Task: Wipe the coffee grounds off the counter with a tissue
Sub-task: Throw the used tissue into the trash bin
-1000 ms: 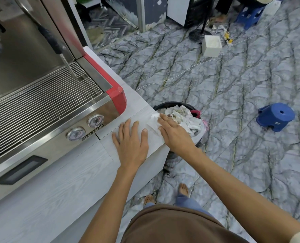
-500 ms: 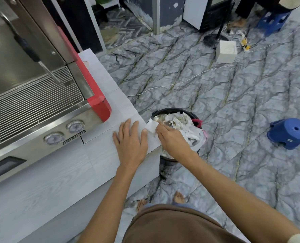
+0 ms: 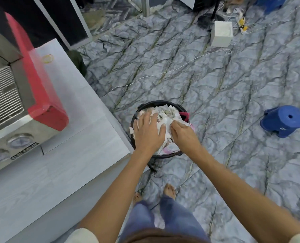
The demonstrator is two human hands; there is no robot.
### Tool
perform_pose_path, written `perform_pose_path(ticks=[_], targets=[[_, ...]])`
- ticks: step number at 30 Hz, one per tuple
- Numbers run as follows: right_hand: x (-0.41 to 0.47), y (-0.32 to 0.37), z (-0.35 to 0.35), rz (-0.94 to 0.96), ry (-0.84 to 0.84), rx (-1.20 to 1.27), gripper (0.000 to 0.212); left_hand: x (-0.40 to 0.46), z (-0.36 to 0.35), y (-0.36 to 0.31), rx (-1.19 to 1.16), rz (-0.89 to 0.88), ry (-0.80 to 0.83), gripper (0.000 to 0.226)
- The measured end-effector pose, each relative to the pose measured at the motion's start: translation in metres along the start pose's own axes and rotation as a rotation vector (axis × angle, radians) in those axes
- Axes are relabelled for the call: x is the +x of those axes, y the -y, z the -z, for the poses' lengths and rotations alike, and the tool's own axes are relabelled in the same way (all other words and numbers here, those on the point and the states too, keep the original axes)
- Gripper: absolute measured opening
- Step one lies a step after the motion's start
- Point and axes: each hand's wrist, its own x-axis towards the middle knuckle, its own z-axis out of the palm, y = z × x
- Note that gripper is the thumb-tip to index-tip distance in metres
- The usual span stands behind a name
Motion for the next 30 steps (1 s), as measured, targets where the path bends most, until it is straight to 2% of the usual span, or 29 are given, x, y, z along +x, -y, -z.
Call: perform_pose_path(ticks=[9,17,22,30], targets=[[0.014,-0.077,-0.063,-0.060,0.091,-0.016,0.014,0.032,-0.109,0.026,-0.041,0.140,0.166,0.051],[0.062,-0.131,-0.151,-0.095,0.174,0.016,0.012,0.083,-0.189,0.055,-0.086,0.282,0.202,0.047],[0.082,-0.151,-0.183,-0.088,0.173,-0.006,0.012,0.109,-0.223,0.077,-0.161,0.399,0.194,0.048],[0.081,-0.164,-0.206,-0.094,0.267,-0.084,0.021,0.118,-0.244,0.089,-0.157,0.439,0.206,0.049]])
